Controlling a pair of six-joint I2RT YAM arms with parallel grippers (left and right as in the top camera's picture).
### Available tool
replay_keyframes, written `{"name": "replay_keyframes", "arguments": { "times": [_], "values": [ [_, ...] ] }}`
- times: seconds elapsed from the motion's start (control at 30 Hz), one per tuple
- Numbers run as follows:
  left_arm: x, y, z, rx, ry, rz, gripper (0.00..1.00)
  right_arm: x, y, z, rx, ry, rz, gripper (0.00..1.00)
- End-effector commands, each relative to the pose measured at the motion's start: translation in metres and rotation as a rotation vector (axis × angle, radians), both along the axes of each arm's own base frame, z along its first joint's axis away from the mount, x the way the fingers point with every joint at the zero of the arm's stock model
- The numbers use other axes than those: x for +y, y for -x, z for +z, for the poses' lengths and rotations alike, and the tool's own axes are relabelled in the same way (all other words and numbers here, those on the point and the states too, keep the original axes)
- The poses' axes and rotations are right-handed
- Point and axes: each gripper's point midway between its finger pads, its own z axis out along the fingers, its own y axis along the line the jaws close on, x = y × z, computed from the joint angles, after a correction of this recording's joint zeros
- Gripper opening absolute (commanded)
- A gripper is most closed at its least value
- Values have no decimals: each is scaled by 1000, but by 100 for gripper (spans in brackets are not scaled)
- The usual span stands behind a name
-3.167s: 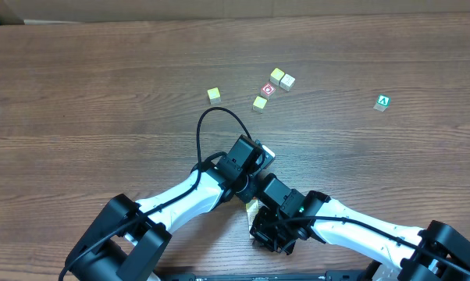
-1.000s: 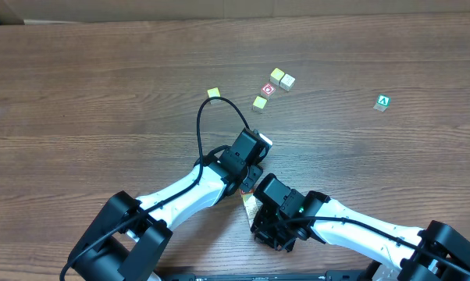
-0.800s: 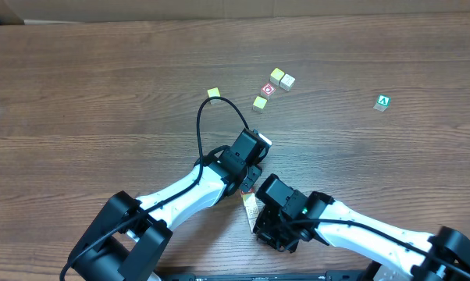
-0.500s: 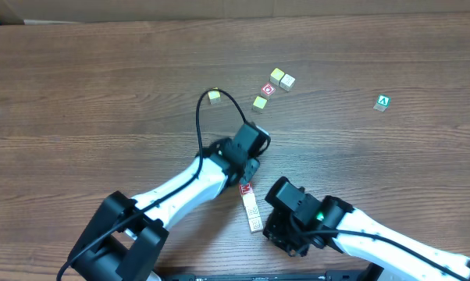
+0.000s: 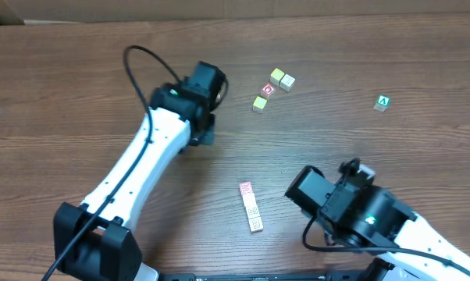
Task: Flip 4 blocks
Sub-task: 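Open both grippers and pull them back away from the row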
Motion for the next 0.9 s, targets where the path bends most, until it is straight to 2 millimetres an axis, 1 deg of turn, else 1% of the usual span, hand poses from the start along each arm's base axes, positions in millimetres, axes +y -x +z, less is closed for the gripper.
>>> {"name": "replay_keyframes", "arguments": {
  "times": [0.0,0.07,0.1,0.2,0.23,0.27,0.3,0.37,0.43,0.53,0.63,0.7,0.73,0.8,0.87],
  "values": [
    [13,-2,35,-84,41,124,4,-25,-35,44,-214,123,-60,30],
    [18,2,53,-136,53,138,4,-36,-42,58,-250,152,-98,43],
    [21,5,65,-174,63,146,4,-42,-45,64,-266,165,-120,50],
    [28,17,102,-285,99,154,4,-56,-55,78,-298,184,-155,62],
    [31,23,114,-321,110,162,4,-61,-58,82,-306,194,-161,65],
    [37,30,127,-365,121,177,4,-66,-61,85,-313,205,-171,71],
    [41,37,139,-402,131,186,4,-71,-63,88,-318,216,-180,78],
    [50,54,160,-469,152,199,4,-80,-67,93,-325,227,-208,100],
    [60,74,178,-531,177,216,4,-90,-70,98,-335,230,-255,100],
    [72,103,196,-592,210,221,4,-105,-76,106,-359,229,-333,100],
    [89,133,207,-653,228,274,4,-119,-79,112,-376,226,-404,100],
    [97,149,213,-687,238,284,5,-126,-81,113,-382,226,-443,100],
    [100,156,216,-707,249,284,8,-129,-82,113,-383,226,-456,100],
    [105,169,220,-735,265,285,15,-131,-83,113,-387,224,-470,100],
    [108,178,222,-752,274,285,26,-131,-83,113,-385,221,-469,100]
  ]
}}
